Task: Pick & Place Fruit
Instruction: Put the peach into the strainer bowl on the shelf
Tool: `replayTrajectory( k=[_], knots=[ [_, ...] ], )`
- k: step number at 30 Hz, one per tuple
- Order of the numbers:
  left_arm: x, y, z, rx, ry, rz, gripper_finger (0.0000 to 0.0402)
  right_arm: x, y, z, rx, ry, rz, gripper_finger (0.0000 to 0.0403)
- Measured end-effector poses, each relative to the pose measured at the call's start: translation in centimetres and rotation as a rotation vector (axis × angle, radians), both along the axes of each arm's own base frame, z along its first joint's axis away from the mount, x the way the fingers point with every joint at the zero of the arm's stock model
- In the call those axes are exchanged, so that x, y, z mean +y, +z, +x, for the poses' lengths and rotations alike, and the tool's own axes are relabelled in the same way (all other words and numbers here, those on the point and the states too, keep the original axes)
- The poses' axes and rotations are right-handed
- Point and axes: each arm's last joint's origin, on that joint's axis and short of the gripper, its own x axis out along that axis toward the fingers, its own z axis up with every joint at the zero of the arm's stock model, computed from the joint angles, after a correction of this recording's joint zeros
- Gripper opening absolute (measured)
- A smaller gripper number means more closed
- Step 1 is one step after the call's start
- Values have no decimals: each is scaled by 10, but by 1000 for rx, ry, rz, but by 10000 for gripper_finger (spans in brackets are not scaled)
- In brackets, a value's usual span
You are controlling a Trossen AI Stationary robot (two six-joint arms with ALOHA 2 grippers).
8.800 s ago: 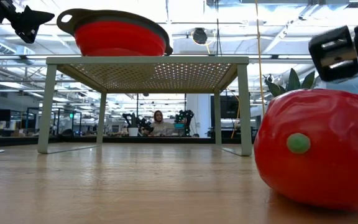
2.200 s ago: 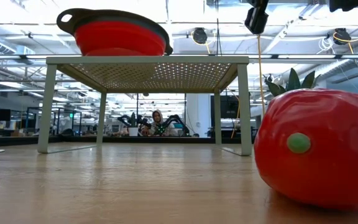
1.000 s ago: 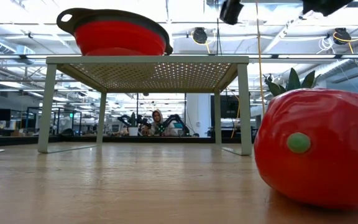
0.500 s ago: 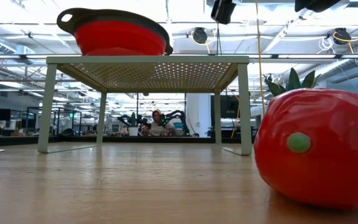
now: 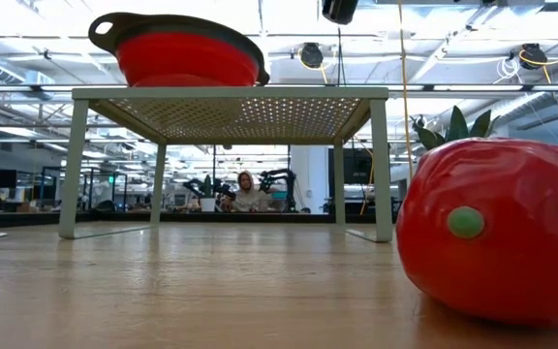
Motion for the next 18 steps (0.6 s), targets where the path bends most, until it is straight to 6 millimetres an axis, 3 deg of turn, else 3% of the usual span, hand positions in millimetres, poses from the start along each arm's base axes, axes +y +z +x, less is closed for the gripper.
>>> replayTrajectory(
  k=[12,18],
  knots=[
    [0,0,0,-2,-1,23,256,0,-2,0,18,-4,-6,106],
    [0,1,0,-17,1,63,205,0,-2,0,20,-4,-6,106]
  ],
)
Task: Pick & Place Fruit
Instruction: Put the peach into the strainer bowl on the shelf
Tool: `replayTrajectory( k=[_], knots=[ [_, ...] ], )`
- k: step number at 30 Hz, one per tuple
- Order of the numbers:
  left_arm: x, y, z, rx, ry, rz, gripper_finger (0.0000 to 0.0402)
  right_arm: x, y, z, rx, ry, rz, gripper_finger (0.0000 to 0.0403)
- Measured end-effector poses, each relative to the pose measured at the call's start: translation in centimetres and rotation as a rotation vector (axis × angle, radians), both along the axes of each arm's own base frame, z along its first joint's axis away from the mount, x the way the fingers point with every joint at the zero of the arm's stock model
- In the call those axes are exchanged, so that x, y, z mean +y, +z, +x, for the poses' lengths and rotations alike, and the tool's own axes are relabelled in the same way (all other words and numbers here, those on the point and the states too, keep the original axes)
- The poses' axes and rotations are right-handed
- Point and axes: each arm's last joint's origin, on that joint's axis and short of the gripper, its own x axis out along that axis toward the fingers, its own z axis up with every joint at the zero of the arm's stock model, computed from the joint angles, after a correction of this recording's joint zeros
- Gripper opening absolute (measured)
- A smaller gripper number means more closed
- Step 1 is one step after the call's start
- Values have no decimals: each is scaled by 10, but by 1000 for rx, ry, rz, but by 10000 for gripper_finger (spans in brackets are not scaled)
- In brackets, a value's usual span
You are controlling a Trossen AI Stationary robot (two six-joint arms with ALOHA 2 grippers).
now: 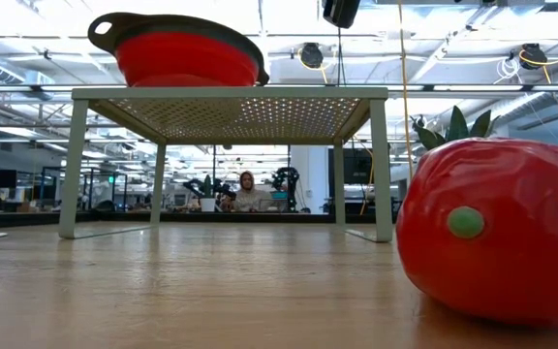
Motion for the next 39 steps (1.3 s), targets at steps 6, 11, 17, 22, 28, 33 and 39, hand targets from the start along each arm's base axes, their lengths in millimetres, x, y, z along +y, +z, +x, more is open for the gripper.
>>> replayTrajectory(
  k=[6,11,17,22,28,33,39],
  knots=[
    [0,0,0,-1,5,0,142,0,0,0,1,1,-3,106],
    [1,0,0,3,7,-4,121,0,0,0,-7,-2,-3,106],
    [1,-2,-1,21,6,3,119,0,0,0,-6,-5,-2,108],
    [1,-2,-1,28,5,8,118,0,0,0,-7,-4,-1,109],
    [1,-2,-1,27,-7,29,119,0,2,0,-23,-4,3,109],
    [2,-3,-2,37,-11,37,136,0,2,0,-21,-1,13,109],
    [2,-6,-3,67,-16,54,175,0,2,0,-28,2,21,109]
  ],
)
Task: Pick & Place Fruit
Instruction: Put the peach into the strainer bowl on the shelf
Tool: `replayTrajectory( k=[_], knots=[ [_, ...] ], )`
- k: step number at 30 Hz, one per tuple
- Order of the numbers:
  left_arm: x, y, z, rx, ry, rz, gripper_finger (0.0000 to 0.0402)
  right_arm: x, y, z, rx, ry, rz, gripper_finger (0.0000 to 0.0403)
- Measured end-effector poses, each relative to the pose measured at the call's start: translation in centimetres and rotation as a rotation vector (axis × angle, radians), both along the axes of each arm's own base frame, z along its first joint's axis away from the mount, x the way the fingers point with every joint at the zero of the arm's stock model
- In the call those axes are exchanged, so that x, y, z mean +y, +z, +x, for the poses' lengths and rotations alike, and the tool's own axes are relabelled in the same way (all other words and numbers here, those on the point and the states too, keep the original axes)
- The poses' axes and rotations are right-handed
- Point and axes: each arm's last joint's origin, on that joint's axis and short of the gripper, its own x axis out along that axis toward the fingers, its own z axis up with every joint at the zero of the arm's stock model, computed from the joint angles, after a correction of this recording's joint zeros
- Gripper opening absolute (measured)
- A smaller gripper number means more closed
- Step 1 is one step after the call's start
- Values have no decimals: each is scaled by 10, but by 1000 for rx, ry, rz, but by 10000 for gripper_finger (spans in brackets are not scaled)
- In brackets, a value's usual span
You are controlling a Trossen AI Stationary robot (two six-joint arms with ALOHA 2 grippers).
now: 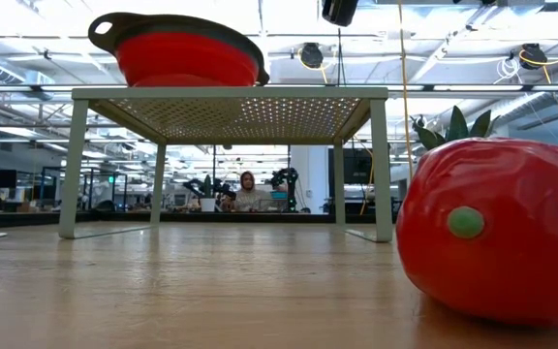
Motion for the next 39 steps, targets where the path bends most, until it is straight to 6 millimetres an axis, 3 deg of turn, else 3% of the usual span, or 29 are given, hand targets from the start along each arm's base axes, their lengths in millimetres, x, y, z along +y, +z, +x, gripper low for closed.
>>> replayTrajectory(
  k=[5,15,27,39],
  knots=[
    [2,0,1,-2,10,11,193,0,0,0,-3,-2,-2,109],
    [2,2,3,-32,7,20,195,-4,1,0,-5,-10,-6,109],
    [7,2,4,-32,-3,28,108,-5,-1,1,10,-13,-14,109],
    [8,2,4,-31,-2,35,110,-10,-1,2,19,-27,-16,112]
  ],
)
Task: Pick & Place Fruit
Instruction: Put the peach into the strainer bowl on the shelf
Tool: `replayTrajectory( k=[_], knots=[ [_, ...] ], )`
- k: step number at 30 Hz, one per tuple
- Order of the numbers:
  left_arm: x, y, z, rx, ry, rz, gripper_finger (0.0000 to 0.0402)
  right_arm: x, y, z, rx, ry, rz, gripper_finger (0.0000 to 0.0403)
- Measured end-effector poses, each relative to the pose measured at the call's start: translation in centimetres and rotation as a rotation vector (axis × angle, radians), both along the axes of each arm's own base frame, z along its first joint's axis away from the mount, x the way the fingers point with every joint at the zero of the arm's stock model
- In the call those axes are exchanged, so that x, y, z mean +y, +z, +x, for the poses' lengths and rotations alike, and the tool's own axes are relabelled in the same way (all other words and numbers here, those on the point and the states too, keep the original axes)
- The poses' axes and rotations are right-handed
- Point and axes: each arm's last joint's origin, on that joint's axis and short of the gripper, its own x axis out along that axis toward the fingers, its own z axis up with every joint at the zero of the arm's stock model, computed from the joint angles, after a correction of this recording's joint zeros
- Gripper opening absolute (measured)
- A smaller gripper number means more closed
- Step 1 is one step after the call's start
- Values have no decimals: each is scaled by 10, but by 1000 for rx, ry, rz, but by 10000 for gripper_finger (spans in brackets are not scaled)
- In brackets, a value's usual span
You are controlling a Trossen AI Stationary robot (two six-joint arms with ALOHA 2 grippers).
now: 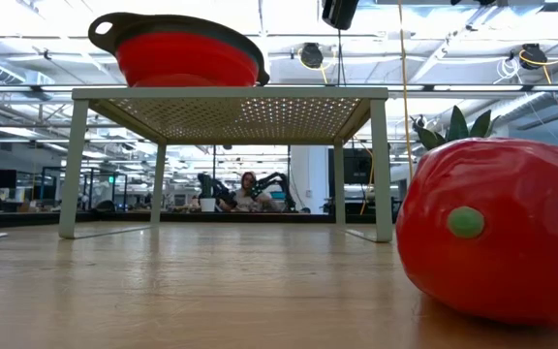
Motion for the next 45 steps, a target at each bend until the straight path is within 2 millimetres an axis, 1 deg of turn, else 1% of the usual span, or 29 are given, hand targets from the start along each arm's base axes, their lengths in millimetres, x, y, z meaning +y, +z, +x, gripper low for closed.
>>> replayTrajectory(
  k=[4,15,19,28,36,41,45],
  knots=[
    [0,0,0,-2,11,5,110,-2,0,0,3,-8,0,124],
    [1,-1,-1,8,27,17,110,-5,-4,1,41,-24,-3,176],
    [2,0,-2,14,32,21,110,-5,-6,2,70,-32,-8,183],
    [6,3,-10,32,82,52,111,-6,-8,2,78,-33,-17,183],
    [14,13,-28,54,169,85,111,-8,-10,3,94,-54,-20,183],
    [23,24,-46,49,259,99,111,-8,-10,3,94,-54,-19,182],
    [30,28,-58,66,343,115,111,-8,-10,3,85,-53,-25,181]
  ],
)
